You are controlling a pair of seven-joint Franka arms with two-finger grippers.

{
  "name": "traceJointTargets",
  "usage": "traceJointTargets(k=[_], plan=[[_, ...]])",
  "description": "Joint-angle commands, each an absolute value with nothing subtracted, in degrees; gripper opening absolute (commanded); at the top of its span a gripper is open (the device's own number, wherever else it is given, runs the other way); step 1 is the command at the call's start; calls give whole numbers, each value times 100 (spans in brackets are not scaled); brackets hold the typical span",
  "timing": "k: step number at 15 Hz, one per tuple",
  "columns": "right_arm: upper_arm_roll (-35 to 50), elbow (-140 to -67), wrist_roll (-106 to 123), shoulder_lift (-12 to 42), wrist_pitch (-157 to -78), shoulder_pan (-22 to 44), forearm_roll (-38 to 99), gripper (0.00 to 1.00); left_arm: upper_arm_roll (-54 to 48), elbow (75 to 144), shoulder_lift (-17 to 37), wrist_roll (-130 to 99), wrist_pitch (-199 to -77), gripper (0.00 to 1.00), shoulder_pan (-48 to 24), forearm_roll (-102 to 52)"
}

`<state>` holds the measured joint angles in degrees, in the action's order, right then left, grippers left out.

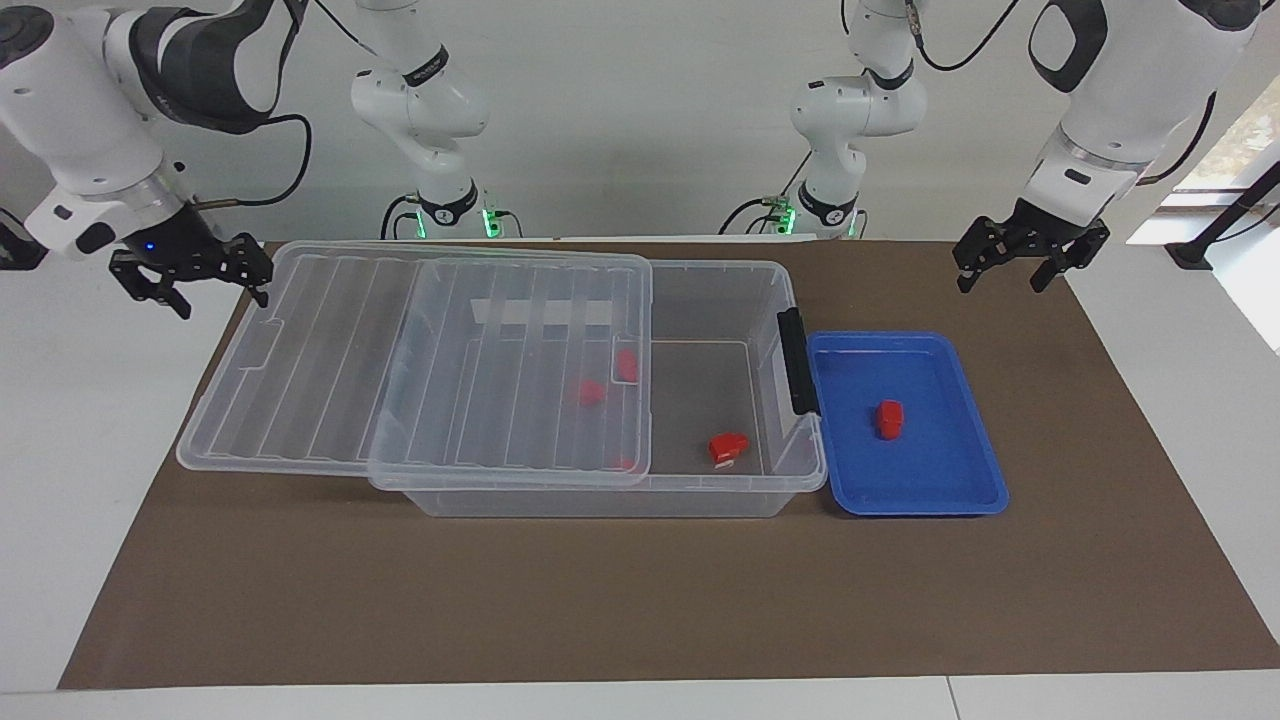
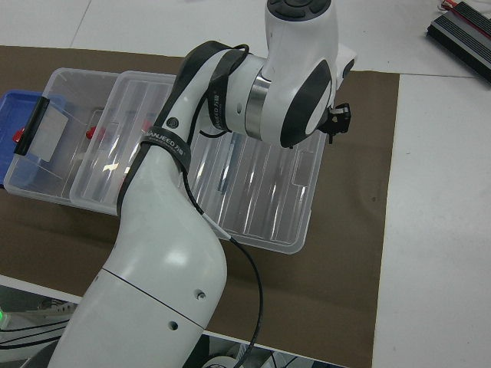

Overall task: Place red block in blue tray from box
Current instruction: 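Release the red block into the blue tray and withdraw the left gripper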

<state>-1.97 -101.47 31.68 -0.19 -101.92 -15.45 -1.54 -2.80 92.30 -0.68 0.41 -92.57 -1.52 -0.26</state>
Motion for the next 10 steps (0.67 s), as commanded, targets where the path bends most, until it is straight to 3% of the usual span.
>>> traceJointTargets(k=[1, 5, 10], plan=[[-132, -10239, 3664, 210, -10484, -1959, -193, 0, -290, 9229, -88, 62, -9202, 100, -123, -9], [-141, -10283, 3911, 430, -10986, -2153, -193, 0, -290, 9229, -88, 62, -9193, 100, -114, -9], [-123, -10862, 3499, 396, -11469, -2005, -185, 0, -290, 9229, -88, 62, -9202, 100, -123, -9]])
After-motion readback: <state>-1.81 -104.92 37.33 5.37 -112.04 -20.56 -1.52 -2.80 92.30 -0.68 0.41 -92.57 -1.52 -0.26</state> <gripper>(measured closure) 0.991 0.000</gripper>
